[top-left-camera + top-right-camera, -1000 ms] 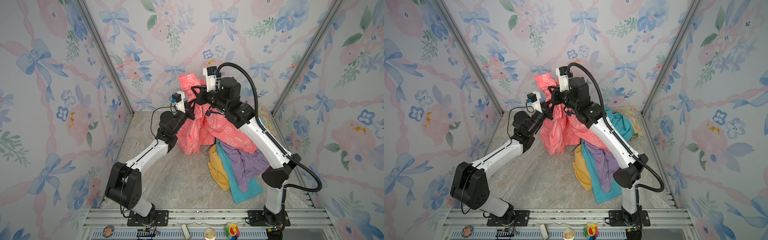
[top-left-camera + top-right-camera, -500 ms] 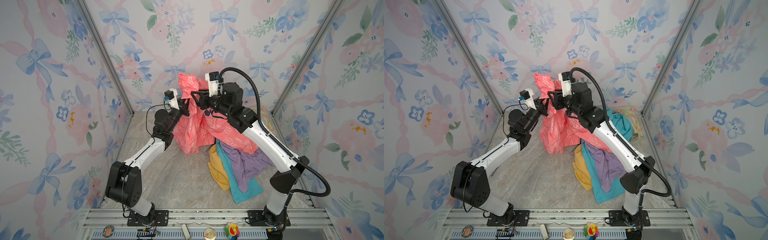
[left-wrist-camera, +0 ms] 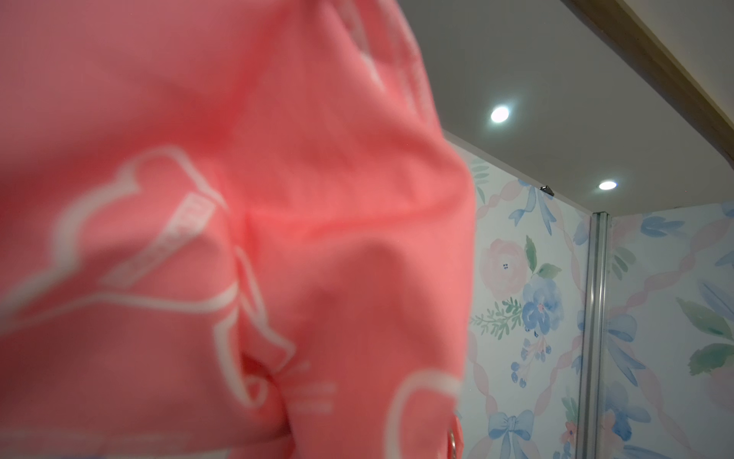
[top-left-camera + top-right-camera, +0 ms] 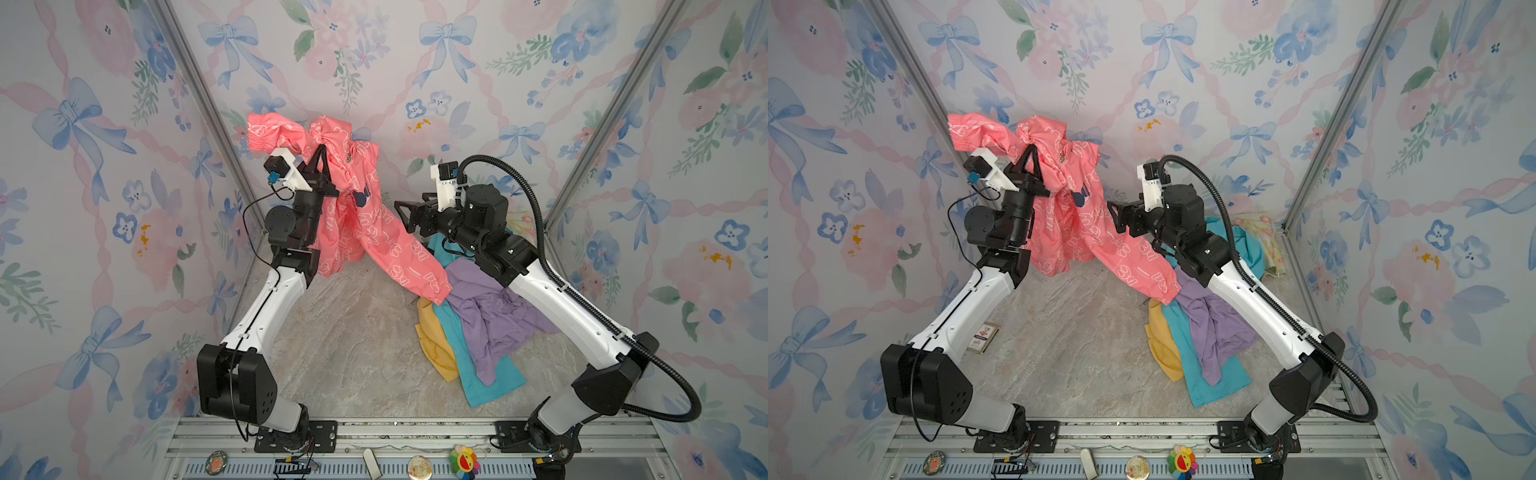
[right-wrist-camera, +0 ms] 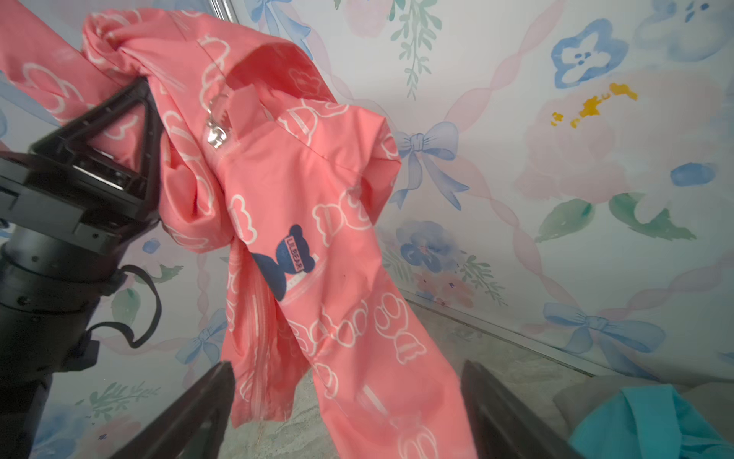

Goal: Pick out a specific cloth from the pile
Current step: 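Carry the pink jacket away with the left gripper while the right gripper releases and withdraws, then lower the pink jacket onto the open floor with the left gripper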

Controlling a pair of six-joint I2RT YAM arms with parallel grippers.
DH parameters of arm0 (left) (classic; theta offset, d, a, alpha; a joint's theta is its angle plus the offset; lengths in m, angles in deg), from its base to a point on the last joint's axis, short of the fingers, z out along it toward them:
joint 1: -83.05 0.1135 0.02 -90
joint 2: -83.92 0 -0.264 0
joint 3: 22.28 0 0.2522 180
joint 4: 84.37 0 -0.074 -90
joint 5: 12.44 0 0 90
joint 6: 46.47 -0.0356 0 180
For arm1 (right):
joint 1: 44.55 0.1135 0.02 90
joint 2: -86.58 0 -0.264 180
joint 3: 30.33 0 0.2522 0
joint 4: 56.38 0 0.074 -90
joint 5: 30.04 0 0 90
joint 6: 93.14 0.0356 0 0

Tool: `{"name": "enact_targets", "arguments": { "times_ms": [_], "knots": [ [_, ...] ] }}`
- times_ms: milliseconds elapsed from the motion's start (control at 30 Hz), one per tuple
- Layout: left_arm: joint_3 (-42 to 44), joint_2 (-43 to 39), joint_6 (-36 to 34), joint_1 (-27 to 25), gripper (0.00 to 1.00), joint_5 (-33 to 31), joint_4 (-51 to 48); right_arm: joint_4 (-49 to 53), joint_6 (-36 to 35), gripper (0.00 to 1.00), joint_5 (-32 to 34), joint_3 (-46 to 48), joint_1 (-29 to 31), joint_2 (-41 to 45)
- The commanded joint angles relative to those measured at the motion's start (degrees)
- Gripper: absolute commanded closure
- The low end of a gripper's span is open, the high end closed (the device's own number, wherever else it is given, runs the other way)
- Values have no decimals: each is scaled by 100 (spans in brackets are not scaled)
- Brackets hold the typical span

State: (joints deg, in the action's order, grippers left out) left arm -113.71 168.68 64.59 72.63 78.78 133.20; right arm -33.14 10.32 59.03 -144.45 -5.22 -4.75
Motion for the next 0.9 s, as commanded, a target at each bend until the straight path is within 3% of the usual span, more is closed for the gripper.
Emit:
{"name": "enact_targets", "arguments": {
  "times_ms": [0,200,433,867],
  "knots": [
    [-319,-226,-357,78,100,-212,431,67,-248,7,219,211,-74,215],
    [-431,-293,-1288,145,100,-325,-69,425,-531,3,290,422,-70,238],
    [90,-463,-2354,178,100,-419,-558,553,-663,1,124,696,-42,204],
    [732,-90,-2086,901,100,-410,-706,819,-809,3,58,908,83,106]
  ]
}}
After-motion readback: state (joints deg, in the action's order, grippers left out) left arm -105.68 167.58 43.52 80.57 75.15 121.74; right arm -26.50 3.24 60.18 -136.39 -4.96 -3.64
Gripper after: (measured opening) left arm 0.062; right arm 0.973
